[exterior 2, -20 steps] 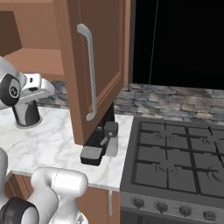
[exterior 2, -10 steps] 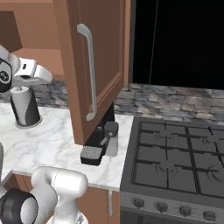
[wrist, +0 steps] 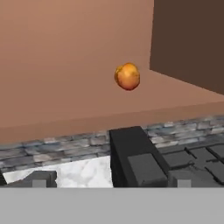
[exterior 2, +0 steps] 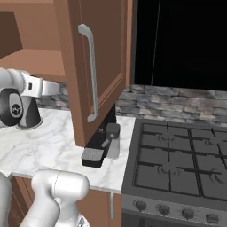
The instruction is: Pick the peachs from the cabinet and place them in one bowl. Pick the kiwi from the sink and place it in the other bowl.
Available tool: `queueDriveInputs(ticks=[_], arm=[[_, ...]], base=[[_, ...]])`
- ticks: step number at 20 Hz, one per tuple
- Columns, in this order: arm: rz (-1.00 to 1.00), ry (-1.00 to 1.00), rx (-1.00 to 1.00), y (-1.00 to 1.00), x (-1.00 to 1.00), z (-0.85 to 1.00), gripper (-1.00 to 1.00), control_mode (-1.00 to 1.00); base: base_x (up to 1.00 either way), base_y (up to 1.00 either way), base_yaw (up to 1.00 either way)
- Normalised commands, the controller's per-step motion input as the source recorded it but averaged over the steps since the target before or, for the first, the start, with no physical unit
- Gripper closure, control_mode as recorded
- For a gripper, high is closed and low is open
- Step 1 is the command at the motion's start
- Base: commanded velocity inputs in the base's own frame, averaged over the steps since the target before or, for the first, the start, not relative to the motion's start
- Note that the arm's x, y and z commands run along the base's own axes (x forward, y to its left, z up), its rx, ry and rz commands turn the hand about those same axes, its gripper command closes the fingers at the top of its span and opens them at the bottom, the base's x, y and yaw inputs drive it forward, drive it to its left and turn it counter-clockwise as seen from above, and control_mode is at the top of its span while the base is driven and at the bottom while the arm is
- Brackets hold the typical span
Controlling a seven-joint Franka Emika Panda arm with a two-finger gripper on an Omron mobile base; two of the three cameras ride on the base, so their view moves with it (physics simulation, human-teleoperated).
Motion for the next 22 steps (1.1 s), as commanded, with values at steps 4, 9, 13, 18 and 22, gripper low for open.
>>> queueDriveInputs(ticks=[4, 9, 13, 18, 22], arm=[[-0.11, -0.10, 0.27, -0.11, 0.33, 0.68, -1.00, -1.00], [-0.11, 0.00, 0.23, 0.00, 0.16, 0.91, -1.00, -1.00], [-0.04, 0.12, 0.13, 0.00, 0.11, 0.83, -1.00, -1.00], [0.00, 0.19, -0.02, 0.00, 0.14, 0.27, -1.00, -1.00], [0.00, 0.01, -0.09, 0.01, 0.04, -0.06, -1.00, -1.00]], base=[[0.00, 0.00, 0.00], [0.00, 0.00, 0.00], [0.00, 0.00, 0.00], [0.00, 0.00, 0.00], [0.00, 0.00, 0.00]])
